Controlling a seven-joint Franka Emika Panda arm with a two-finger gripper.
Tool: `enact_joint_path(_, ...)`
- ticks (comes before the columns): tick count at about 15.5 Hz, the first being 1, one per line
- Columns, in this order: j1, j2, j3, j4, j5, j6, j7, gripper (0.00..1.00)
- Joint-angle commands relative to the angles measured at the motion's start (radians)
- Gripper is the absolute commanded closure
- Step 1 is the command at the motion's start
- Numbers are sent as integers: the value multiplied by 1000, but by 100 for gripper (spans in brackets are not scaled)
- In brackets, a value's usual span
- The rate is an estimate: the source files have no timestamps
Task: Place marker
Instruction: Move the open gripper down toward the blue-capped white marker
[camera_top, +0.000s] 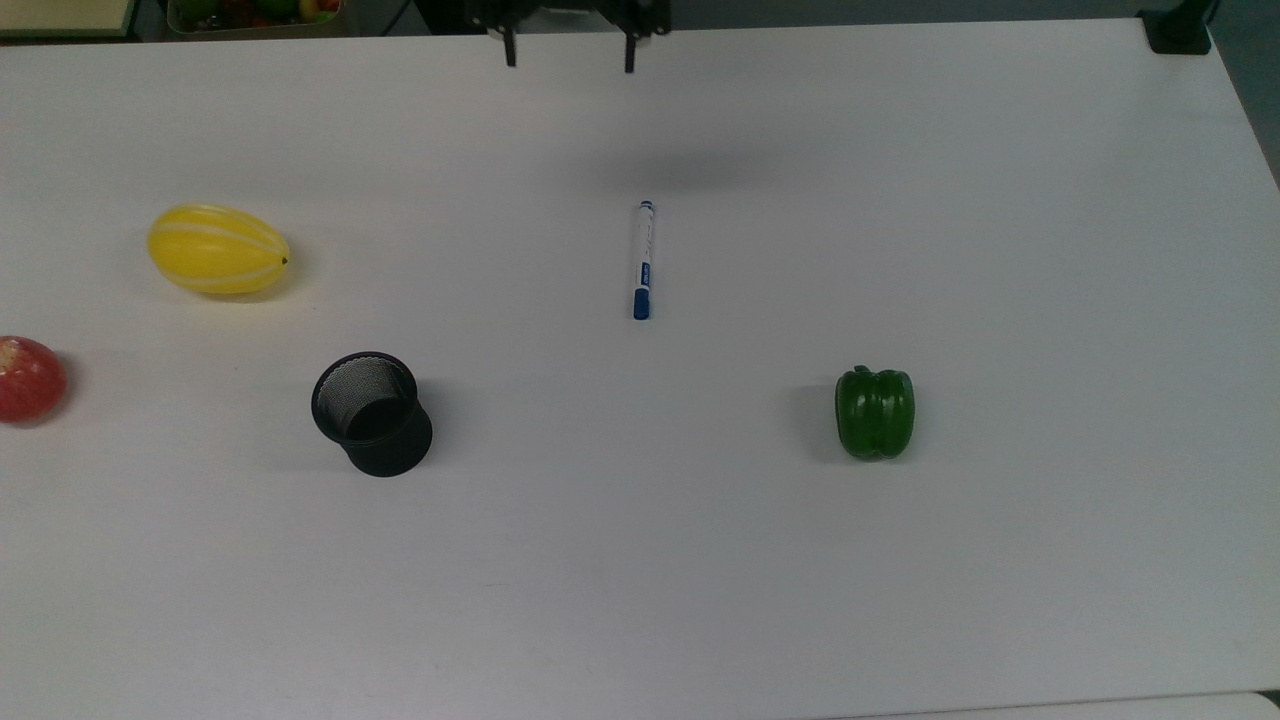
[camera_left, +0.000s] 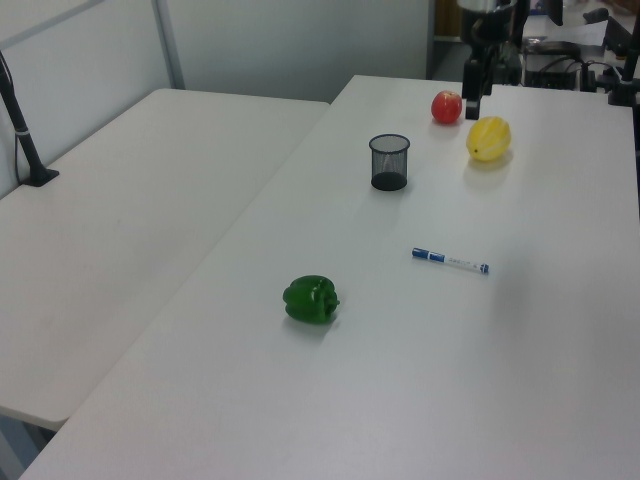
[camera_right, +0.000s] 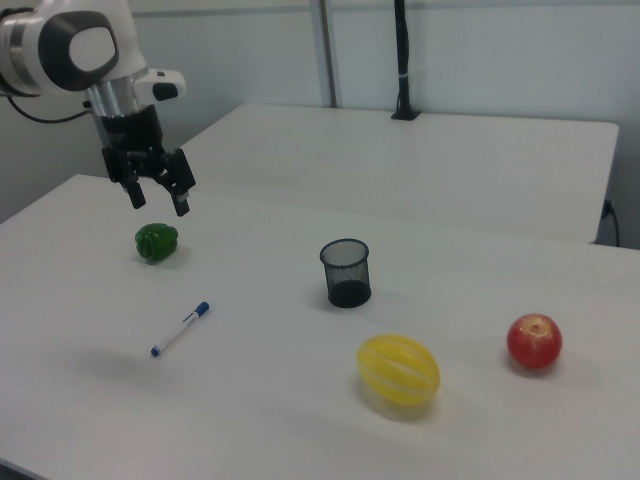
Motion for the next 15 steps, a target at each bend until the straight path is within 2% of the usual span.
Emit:
enact_joint_path(1, 21, 20, -2, -66, 8, 110, 39, 0)
enact_joint_path(4, 21, 41, 9, -133, 8, 213, 41, 0)
enact_joint_path(10, 43, 199, 9, -147, 5, 328, 44, 0)
enact_joint_path(15, 49, 293, 7, -158, -9, 447, 84, 0)
